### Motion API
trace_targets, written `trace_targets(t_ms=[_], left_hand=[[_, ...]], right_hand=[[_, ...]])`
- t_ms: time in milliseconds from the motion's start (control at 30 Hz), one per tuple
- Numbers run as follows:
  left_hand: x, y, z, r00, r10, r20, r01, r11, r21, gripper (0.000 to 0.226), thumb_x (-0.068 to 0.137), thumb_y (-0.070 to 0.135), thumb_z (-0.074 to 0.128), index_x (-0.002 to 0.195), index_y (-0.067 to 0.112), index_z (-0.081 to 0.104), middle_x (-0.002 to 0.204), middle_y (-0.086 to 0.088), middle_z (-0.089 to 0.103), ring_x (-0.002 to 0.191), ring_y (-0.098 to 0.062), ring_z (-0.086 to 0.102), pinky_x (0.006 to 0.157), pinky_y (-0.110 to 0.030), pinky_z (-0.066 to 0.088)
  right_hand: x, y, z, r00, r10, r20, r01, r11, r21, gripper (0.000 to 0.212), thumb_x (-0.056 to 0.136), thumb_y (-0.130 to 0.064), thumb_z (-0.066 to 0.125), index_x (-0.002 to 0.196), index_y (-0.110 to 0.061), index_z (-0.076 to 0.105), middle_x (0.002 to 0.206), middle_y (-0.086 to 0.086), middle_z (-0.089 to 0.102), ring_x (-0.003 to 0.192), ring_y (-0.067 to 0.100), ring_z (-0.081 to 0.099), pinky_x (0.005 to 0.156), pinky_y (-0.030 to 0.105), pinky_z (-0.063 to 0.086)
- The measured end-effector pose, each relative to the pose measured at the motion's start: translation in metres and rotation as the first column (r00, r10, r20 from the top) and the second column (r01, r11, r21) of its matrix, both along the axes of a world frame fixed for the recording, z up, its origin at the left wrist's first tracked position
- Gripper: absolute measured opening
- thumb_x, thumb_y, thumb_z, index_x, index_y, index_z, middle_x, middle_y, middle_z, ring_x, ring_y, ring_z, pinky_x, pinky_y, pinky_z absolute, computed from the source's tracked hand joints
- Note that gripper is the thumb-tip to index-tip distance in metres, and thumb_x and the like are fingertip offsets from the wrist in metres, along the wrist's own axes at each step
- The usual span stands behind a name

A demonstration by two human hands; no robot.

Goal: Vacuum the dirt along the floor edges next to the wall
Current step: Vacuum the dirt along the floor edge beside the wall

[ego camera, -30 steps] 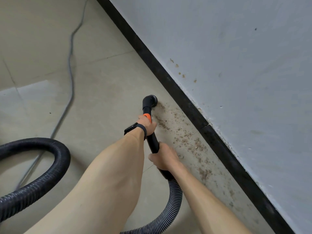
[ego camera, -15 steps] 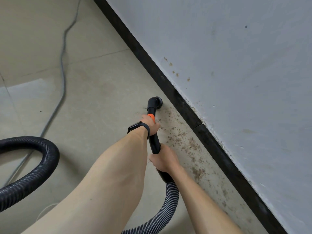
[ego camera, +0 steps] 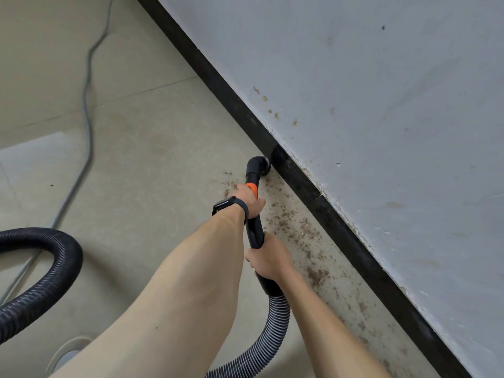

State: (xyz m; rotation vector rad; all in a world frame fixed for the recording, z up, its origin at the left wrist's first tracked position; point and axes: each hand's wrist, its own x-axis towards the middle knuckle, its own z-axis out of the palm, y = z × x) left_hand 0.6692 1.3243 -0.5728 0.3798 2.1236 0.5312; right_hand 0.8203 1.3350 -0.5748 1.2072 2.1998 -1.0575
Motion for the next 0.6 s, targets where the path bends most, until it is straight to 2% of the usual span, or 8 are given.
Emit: trace_targets(t_ms=[133, 267, 367, 500, 567, 600], left_hand=[[0.006, 0.009, 0.001, 0.999, -0.032, -0.009, 0.032, 0.999, 0.015, 0.058, 0.097, 0.035, 0.053, 0.138, 0.0, 0.031, 0.104, -0.011, 0.05, 0.086, -0.029, 0.055, 0.07, -0.035, 0.048], [0.013, 0.016, -0.002, 0.999, -0.041, -0.002, 0.041, 0.999, 0.022, 0.06, 0.098, 0.036, 0.053, 0.139, -0.001, 0.028, 0.105, -0.012, 0.05, 0.085, -0.028, 0.055, 0.069, -0.034, 0.046], [0.014, 0.016, -0.002, 1.0, -0.03, 0.002, 0.03, 0.999, 0.02, 0.06, 0.098, 0.036, 0.053, 0.139, 0.0, 0.027, 0.105, -0.012, 0.049, 0.085, -0.028, 0.054, 0.069, -0.034, 0.046], [0.004, 0.007, -0.001, 0.998, 0.041, 0.041, -0.042, 0.998, 0.043, 0.054, 0.097, 0.032, 0.051, 0.136, 0.0, 0.03, 0.106, -0.014, 0.053, 0.091, -0.033, 0.059, 0.073, -0.038, 0.051], [-0.008, -0.004, -0.001, 0.992, 0.111, 0.056, -0.114, 0.992, 0.054, 0.053, 0.095, 0.031, 0.052, 0.134, 0.0, 0.033, 0.113, -0.017, 0.057, 0.101, -0.035, 0.062, 0.074, -0.038, 0.052], [-0.013, -0.011, -0.001, 0.987, 0.144, 0.068, -0.149, 0.987, 0.066, 0.052, 0.095, 0.03, 0.052, 0.134, 0.0, 0.035, 0.117, -0.019, 0.058, 0.103, -0.036, 0.062, 0.069, -0.036, 0.052]], right_hand=[[0.007, 0.002, -0.001, 0.999, -0.044, -0.004, 0.044, 0.999, -0.007, 0.03, 0.065, -0.034, 0.054, 0.09, -0.019, 0.058, 0.079, 0.002, 0.07, 0.068, 0.022, 0.064, 0.06, 0.031, 0.047], [0.014, 0.007, -0.002, 0.997, -0.082, -0.001, 0.082, 0.997, -0.012, 0.031, 0.066, -0.034, 0.055, 0.094, -0.019, 0.059, 0.082, 0.001, 0.07, 0.073, 0.023, 0.066, 0.062, 0.031, 0.048], [0.016, 0.008, -0.001, 0.998, -0.068, -0.002, 0.068, 0.998, -0.005, 0.026, 0.066, -0.033, 0.055, 0.089, -0.02, 0.058, 0.079, 0.0, 0.07, 0.07, 0.022, 0.066, 0.061, 0.031, 0.047], [0.001, 0.006, 0.002, 1.0, 0.006, 0.003, -0.006, 1.0, 0.015, 0.014, 0.07, -0.028, 0.057, 0.08, -0.02, 0.053, 0.072, 0.0, 0.067, 0.06, 0.02, 0.059, 0.057, 0.03, 0.044], [-0.012, 0.002, 0.005, 0.998, 0.054, 0.012, -0.054, 0.998, 0.025, 0.017, 0.07, -0.029, 0.056, 0.085, -0.023, 0.054, 0.076, 0.0, 0.07, 0.066, 0.022, 0.064, 0.061, 0.033, 0.049], [-0.019, -0.002, 0.006, 0.997, 0.07, 0.014, -0.07, 0.997, 0.023, 0.019, 0.069, -0.03, 0.056, 0.088, -0.024, 0.054, 0.079, 0.0, 0.07, 0.07, 0.024, 0.067, 0.064, 0.035, 0.052]])
